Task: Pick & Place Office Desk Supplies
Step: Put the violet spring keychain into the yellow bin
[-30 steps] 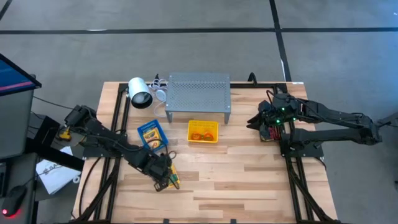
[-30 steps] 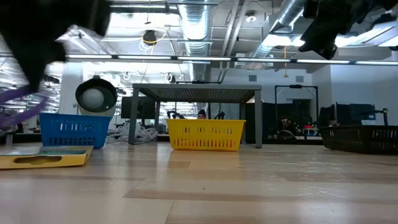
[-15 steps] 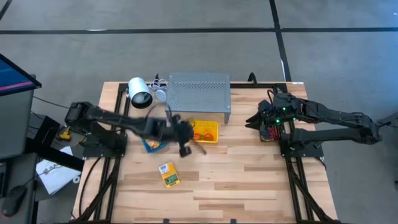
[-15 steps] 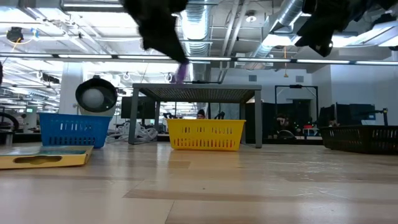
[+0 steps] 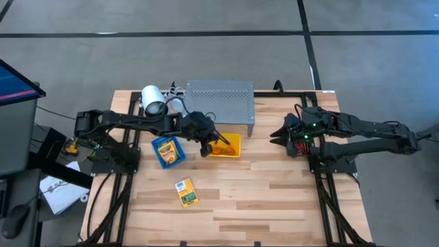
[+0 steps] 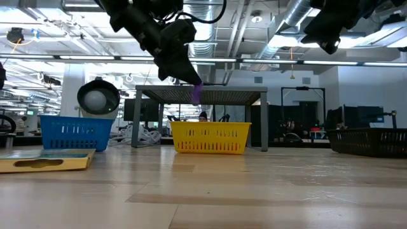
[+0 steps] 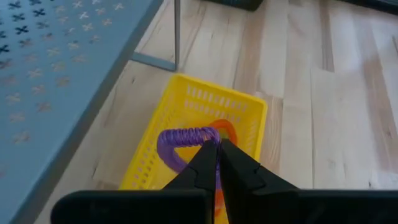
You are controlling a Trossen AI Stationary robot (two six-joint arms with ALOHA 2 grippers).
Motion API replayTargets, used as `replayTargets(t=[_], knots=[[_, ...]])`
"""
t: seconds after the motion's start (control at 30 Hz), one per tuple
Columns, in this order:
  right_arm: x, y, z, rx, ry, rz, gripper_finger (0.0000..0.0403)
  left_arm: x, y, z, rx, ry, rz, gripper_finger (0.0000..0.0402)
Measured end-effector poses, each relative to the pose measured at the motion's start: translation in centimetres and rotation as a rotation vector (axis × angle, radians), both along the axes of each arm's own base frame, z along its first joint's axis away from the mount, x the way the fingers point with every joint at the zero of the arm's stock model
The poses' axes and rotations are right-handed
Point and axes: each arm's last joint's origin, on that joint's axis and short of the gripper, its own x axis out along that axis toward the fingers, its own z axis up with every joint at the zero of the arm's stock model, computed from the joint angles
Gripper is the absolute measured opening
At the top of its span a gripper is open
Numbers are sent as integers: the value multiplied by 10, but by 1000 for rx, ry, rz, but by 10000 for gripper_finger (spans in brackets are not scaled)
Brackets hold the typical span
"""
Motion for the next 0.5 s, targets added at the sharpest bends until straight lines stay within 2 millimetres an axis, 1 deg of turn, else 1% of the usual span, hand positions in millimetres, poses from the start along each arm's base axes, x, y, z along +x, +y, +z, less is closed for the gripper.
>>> replayTargets(t=[0.2,0.27,0.37,0.5], knots=[[1,2,0,-21,-4,-12,124,0,-1,-7,3,-12,-2,0],[1,3,0,-29,-3,-16,124,-1,0,-11,1,12,1,1],[1,5,0,-25,-3,-7,124,4,-2,-17,-2,20,-5,1],[1,9,0,-11,-2,7,124,7,-2,-34,-28,85,-12,2]])
